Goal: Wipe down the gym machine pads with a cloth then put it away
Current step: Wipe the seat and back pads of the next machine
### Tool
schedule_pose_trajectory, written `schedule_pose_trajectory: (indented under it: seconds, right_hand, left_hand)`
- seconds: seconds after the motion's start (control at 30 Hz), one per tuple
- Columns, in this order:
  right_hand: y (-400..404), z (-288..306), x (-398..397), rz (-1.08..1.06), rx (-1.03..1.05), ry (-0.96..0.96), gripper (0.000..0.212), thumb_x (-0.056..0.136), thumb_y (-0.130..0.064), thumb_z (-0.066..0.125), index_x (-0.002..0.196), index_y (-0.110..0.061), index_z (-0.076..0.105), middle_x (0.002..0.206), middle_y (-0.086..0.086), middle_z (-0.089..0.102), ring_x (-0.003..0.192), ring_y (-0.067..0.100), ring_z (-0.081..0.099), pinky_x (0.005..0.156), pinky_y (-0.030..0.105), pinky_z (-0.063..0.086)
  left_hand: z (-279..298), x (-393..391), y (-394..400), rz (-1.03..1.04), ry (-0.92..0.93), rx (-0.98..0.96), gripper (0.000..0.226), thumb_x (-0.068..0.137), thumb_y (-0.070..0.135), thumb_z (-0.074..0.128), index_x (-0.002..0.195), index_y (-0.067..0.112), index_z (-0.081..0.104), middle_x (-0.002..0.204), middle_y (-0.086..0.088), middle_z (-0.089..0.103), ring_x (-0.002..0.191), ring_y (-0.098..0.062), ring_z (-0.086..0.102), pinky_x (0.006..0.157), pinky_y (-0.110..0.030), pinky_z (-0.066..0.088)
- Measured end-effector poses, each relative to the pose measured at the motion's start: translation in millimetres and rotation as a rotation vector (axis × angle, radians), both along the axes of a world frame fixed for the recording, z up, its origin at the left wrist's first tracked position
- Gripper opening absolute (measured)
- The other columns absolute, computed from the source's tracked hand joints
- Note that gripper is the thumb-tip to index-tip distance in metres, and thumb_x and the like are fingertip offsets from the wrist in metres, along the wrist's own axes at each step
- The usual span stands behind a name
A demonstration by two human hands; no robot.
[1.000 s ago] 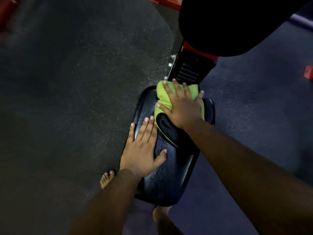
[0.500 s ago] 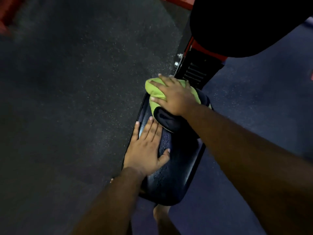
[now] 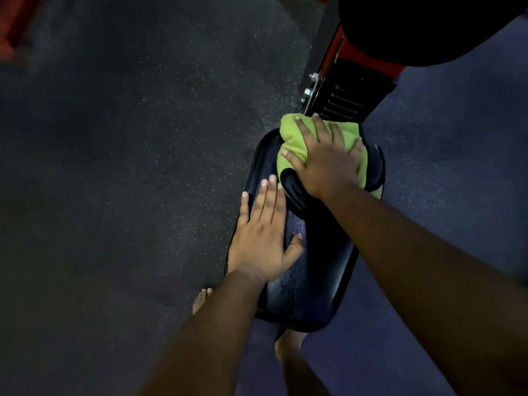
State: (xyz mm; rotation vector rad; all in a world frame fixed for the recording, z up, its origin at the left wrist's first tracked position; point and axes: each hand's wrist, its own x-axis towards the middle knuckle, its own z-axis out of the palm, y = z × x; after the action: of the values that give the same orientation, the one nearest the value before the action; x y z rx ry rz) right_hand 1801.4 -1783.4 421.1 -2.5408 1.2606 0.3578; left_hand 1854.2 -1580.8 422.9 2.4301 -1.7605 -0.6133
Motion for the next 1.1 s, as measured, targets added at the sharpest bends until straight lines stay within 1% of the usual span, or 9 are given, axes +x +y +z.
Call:
schedule_pose_trajectory:
  seconds: [0.17, 0.27, 0.37, 0.47, 0.6, 0.67, 0.83, 0.93, 1.1]
  right_hand:
    - [87.6, 12.3, -67.8, 0.121, -0.024, 0.0, 0.074, 0.095, -0.071, 0.017, 0.161, -0.043, -0.001, 0.173, -0.003, -0.005, 0.158, 0.029, 0.001, 0.117, 0.072, 0.01]
    - [65.3, 8.6, -62.7, 0.152, 0.004, 0.004, 0.078, 0.089, -0.081, 0.018, 0.158, -0.052, -0.006, 0.172, -0.007, -0.01, 0.158, 0.027, -0.003, 0.116, 0.075, 0.007]
    - [28.5, -0.3, -13.9, 0.007, -0.062, -0.017, 0.08, 0.088, -0.086, 0.019, 0.158, -0.052, 0.0, 0.172, -0.004, -0.001, 0.158, 0.031, 0.002, 0.111, 0.081, 0.002]
    - [54.1, -0.6, 11.3, -0.133, -0.098, -0.018, 0.078, 0.09, -0.08, 0.024, 0.159, -0.048, 0.006, 0.172, -0.002, 0.003, 0.158, 0.033, 0.003, 0.11, 0.082, 0.001]
    - [142.2, 15.4, -21.8, 0.162, -0.036, -0.023, 0.078, 0.09, -0.076, 0.03, 0.159, -0.049, 0.003, 0.172, -0.004, -0.005, 0.158, 0.031, -0.003, 0.111, 0.081, 0.003]
    - [124.4, 14.0, -23.7, 0.224, -0.012, -0.017, 0.081, 0.087, -0.082, 0.034, 0.157, -0.054, 0.004, 0.172, -0.007, -0.006, 0.158, 0.028, -0.004, 0.109, 0.082, 0.0]
    - [65.7, 4.6, 35.6, -0.098, -0.067, 0.009, 0.083, 0.084, -0.084, 0.031, 0.157, -0.053, 0.008, 0.172, -0.003, 0.0, 0.158, 0.033, -0.001, 0.103, 0.087, -0.004]
    - [126.4, 10.9, 21.0, 0.029, -0.119, 0.011, 0.081, 0.083, -0.077, 0.025, 0.158, -0.048, 0.016, 0.173, 0.0, 0.002, 0.158, 0.033, 0.002, 0.108, 0.084, 0.003]
    - [234.4, 27.9, -63.8, 0.311, -0.039, -0.015, 0.086, 0.079, -0.076, 0.043, 0.157, -0.046, 0.028, 0.172, -0.002, 0.011, 0.158, 0.029, 0.009, 0.109, 0.08, 0.009]
  left_hand:
    - [10.0, 4.0, 3.0, 0.048, 0.183, -0.044, 0.092, 0.094, 0.053, 0.03, 0.16, 0.004, -0.011, 0.169, -0.012, -0.02, 0.157, -0.021, -0.017, 0.127, -0.053, 0.004]
    - [6.4, 7.9, 9.7, 0.051, 0.29, -0.124, 0.088, 0.097, 0.056, 0.027, 0.161, 0.007, -0.009, 0.17, -0.008, -0.017, 0.158, -0.016, -0.012, 0.128, -0.048, 0.002]
    - [1.6, 15.1, 24.1, 0.113, 0.401, -0.203, 0.086, 0.1, 0.062, 0.023, 0.162, 0.011, -0.008, 0.17, -0.001, -0.019, 0.156, -0.008, -0.015, 0.128, -0.037, -0.004]
    - [-5.8, 18.6, 50.4, 0.208, 0.471, -0.231, 0.087, 0.1, 0.07, 0.016, 0.162, 0.013, -0.006, 0.171, 0.0, -0.014, 0.156, -0.006, -0.013, 0.129, -0.04, -0.001]
    - [3.4, 15.7, 77.7, 0.443, 0.82, -0.151, 0.097, 0.086, 0.088, 0.02, 0.158, 0.034, -0.016, 0.166, 0.021, -0.019, 0.155, 0.0, -0.01, 0.129, -0.045, 0.006]
    - [6.6, 15.4, 82.1, 0.529, 0.916, -0.102, 0.103, 0.079, 0.094, 0.022, 0.158, 0.04, -0.016, 0.161, 0.031, -0.018, 0.156, -0.006, -0.007, 0.129, -0.045, 0.006]
    - [0.3, 17.7, 77.9, 0.564, 0.982, -0.143, 0.09, 0.087, 0.078, 0.029, 0.155, 0.042, -0.018, 0.16, 0.03, -0.015, 0.155, -0.007, -0.008, 0.127, -0.035, 0.003]
    - [4.9, 21.2, 75.6, 0.704, 1.082, -0.234, 0.095, 0.086, 0.074, 0.031, 0.16, 0.033, -0.013, 0.158, 0.026, -0.007, 0.149, 0.007, 0.0, 0.125, -0.028, 0.007]
    - [20.1, 43.3, 77.8, 0.755, 1.086, -0.212, 0.089, 0.086, 0.075, 0.033, 0.161, 0.039, -0.002, 0.169, 0.018, -0.007, 0.155, 0.0, 0.0, 0.13, -0.042, 0.009]
